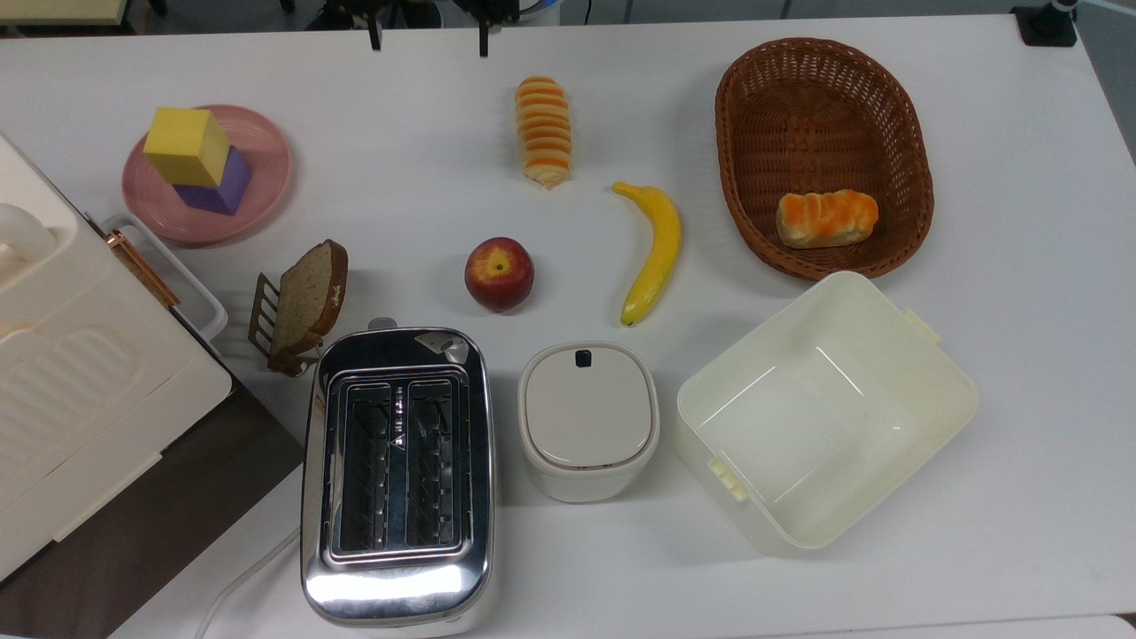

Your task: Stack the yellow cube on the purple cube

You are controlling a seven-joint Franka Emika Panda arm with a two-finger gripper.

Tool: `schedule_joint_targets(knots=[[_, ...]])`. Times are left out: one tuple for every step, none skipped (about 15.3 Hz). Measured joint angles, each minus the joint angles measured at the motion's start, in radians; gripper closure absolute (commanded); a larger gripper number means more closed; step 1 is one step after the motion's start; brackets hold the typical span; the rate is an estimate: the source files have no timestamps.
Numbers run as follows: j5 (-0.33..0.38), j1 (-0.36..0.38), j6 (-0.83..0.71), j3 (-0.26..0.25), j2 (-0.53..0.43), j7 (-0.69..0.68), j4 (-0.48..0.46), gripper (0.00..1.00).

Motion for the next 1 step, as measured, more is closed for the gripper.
schedule_joint_targets(knots=[[0.000,0.000,-0.016,0.000,0.000,0.000,0.015,0.00]])
